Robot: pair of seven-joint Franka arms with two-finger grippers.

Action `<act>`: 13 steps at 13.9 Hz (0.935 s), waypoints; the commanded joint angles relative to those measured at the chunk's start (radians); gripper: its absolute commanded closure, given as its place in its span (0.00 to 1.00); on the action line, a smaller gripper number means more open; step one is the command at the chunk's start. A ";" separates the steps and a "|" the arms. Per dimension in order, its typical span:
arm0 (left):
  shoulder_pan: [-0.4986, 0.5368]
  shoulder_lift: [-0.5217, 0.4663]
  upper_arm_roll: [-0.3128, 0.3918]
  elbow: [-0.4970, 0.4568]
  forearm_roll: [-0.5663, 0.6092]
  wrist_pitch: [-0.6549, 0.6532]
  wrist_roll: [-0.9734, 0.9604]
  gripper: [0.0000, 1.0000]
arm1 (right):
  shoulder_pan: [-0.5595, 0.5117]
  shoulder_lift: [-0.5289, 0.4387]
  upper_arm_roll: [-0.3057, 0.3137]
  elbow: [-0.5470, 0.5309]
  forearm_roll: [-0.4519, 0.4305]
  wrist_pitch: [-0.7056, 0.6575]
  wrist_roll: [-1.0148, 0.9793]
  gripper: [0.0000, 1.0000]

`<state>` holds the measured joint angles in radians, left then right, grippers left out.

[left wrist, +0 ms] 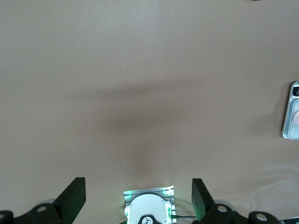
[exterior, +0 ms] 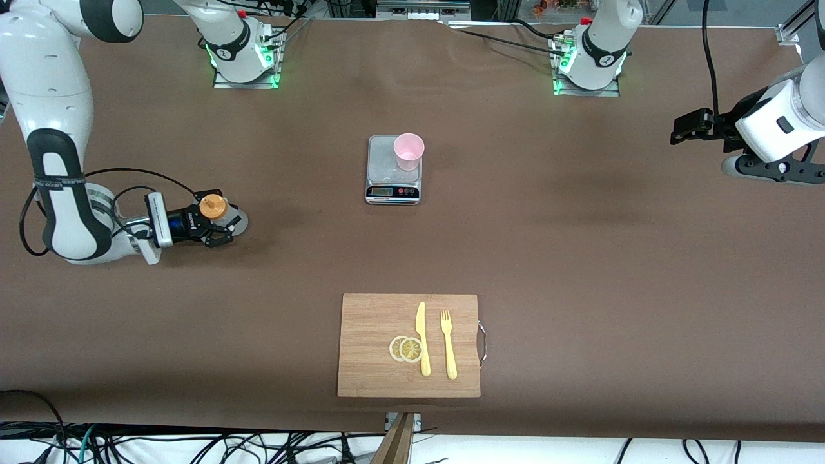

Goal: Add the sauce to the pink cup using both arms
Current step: 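Lower the bottle upright onto the table and open the right gripper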

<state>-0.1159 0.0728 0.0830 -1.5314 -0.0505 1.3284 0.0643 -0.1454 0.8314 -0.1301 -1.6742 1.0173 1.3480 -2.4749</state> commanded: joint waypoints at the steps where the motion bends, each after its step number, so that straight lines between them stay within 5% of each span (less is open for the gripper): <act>1: 0.002 0.012 -0.002 0.028 0.015 -0.009 0.020 0.00 | -0.007 0.020 0.000 -0.004 -0.011 -0.020 -0.059 1.00; 4: 0.002 0.012 -0.002 0.028 0.017 -0.009 0.022 0.00 | -0.007 0.041 -0.002 -0.002 -0.011 -0.018 -0.071 1.00; 5: 0.004 0.012 -0.002 0.028 0.017 -0.009 0.023 0.00 | -0.007 0.043 -0.002 -0.002 -0.011 -0.020 -0.070 0.83; 6: 0.004 0.012 -0.002 0.028 0.018 -0.009 0.022 0.00 | -0.007 0.048 -0.003 -0.001 -0.011 -0.021 -0.068 0.26; 7: 0.002 0.012 -0.002 0.028 0.017 -0.009 0.017 0.00 | -0.007 0.049 -0.005 -0.001 -0.019 -0.023 -0.065 0.00; 13: -0.004 0.018 -0.002 0.030 0.023 -0.008 0.015 0.00 | -0.008 0.048 -0.046 0.011 -0.068 -0.018 -0.061 0.00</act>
<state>-0.1163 0.0740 0.0828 -1.5311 -0.0505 1.3284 0.0643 -0.1459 0.8849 -0.1640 -1.6699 0.9650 1.3467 -2.5312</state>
